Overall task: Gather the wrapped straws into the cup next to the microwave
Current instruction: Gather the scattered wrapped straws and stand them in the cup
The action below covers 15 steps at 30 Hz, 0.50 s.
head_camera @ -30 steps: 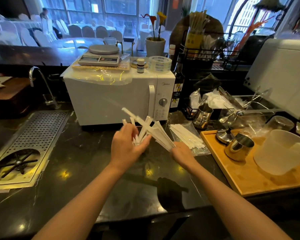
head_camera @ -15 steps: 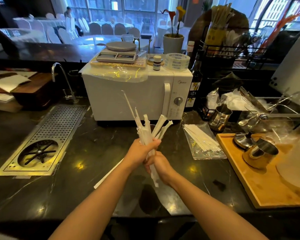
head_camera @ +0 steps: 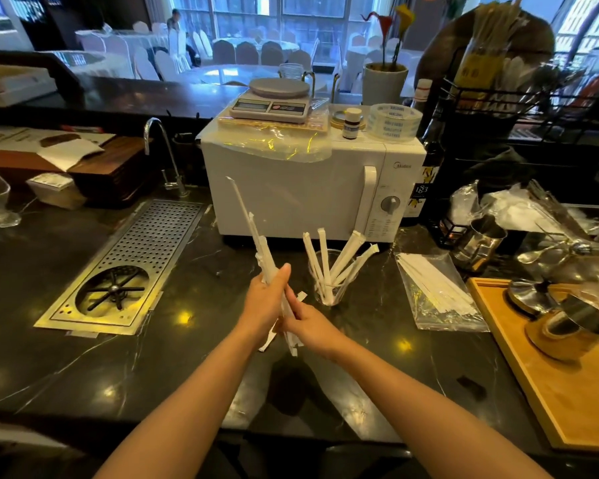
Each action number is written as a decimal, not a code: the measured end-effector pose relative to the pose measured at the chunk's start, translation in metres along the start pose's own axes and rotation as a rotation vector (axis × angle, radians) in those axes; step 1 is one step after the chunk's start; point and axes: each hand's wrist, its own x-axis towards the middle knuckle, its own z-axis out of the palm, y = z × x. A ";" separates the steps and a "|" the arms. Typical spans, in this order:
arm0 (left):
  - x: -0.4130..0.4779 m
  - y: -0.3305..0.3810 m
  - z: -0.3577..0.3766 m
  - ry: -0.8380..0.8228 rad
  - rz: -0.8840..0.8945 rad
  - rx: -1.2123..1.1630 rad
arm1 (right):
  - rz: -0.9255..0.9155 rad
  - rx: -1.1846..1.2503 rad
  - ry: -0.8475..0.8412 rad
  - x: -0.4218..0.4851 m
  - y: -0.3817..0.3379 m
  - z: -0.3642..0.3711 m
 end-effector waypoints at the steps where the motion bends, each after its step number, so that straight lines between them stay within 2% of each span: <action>1: 0.003 0.000 -0.006 0.014 0.005 -0.005 | -0.003 -0.054 -0.035 0.003 -0.001 -0.001; 4: 0.011 -0.005 -0.027 0.058 0.038 -0.005 | -0.017 -0.145 -0.094 0.010 -0.003 -0.008; 8: 0.015 -0.009 -0.055 0.057 0.043 -0.050 | -0.036 -0.349 -0.085 0.029 -0.005 -0.014; 11: 0.016 -0.011 -0.072 0.062 0.058 -0.062 | -0.066 -0.673 -0.146 0.042 -0.005 -0.010; 15: 0.015 -0.013 -0.088 0.053 0.059 -0.032 | -0.146 -1.134 -0.326 0.055 -0.001 0.006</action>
